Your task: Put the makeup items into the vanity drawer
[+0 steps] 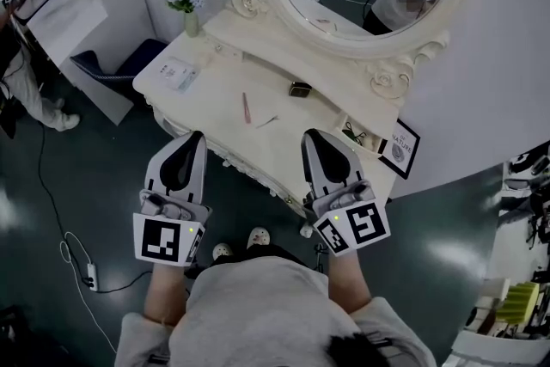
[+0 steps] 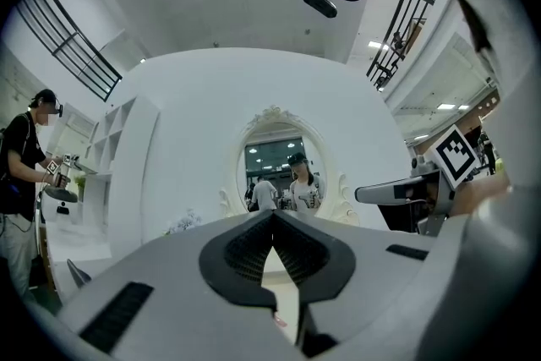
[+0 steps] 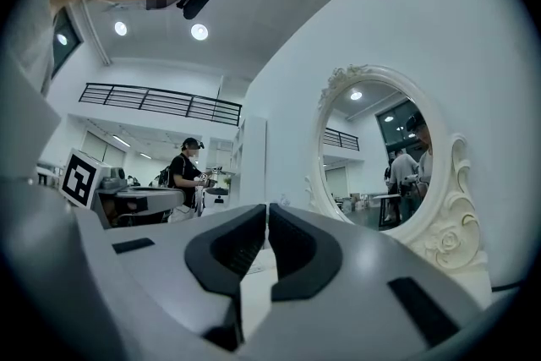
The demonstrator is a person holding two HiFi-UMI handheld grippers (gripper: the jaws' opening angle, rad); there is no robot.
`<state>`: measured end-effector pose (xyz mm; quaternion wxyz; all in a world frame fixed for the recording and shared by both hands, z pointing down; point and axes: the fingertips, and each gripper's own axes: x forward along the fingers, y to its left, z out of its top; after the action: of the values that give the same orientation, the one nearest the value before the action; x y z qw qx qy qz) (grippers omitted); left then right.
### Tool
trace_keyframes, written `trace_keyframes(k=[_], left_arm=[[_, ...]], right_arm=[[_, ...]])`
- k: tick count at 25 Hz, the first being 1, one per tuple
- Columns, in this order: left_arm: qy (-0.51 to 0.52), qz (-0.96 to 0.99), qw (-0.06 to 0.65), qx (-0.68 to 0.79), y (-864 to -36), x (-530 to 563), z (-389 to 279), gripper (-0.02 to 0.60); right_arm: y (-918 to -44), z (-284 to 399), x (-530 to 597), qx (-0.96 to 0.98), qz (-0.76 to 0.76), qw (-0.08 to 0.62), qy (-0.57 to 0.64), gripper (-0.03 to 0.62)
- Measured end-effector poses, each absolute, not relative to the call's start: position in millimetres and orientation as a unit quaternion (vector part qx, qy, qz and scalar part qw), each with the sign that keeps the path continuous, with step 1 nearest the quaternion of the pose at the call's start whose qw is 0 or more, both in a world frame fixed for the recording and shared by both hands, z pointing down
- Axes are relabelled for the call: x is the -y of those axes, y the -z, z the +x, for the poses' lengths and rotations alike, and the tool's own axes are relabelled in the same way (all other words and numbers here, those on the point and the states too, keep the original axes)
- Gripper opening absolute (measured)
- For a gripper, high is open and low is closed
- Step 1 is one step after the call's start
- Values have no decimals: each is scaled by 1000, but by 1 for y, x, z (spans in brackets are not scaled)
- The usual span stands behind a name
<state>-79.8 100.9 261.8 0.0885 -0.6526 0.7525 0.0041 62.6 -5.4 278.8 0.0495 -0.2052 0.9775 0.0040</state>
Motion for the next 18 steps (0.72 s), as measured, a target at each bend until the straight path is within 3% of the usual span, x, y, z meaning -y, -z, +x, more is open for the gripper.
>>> trace_keyframes(k=[12,18], left_arm=[[-6,-635,110,-765,-254,-70,-73,14],[29,-632,89,-769,-268,-63,-72,14]], right_arm=[[-276,57,39,-984,-164,67,0,26],[-280,55,51,-986,-154,69,12,26]])
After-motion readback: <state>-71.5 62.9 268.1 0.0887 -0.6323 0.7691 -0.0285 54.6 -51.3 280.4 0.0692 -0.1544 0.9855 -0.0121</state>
